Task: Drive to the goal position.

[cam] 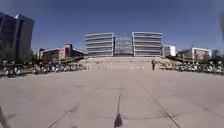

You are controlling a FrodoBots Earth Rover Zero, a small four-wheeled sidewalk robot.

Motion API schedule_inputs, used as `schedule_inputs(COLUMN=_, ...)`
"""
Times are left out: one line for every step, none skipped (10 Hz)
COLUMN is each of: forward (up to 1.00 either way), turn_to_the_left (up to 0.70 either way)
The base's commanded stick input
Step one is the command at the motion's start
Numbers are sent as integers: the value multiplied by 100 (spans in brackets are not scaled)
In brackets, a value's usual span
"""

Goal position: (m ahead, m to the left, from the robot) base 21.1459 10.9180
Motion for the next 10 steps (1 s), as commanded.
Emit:
schedule_inputs(forward=70, turn_to_the_left=-1)
schedule_inputs(forward=70, turn_to_the_left=-1)
schedule_inputs(forward=70, turn_to_the_left=-1)
schedule_inputs(forward=70, turn_to_the_left=-1)
schedule_inputs(forward=70, turn_to_the_left=-1)
schedule_inputs(forward=70, turn_to_the_left=-1)
schedule_inputs(forward=70, turn_to_the_left=-1)
schedule_inputs(forward=70, turn_to_the_left=-1)
schedule_inputs(forward=70, turn_to_the_left=-1)
schedule_inputs(forward=70, turn_to_the_left=-1)
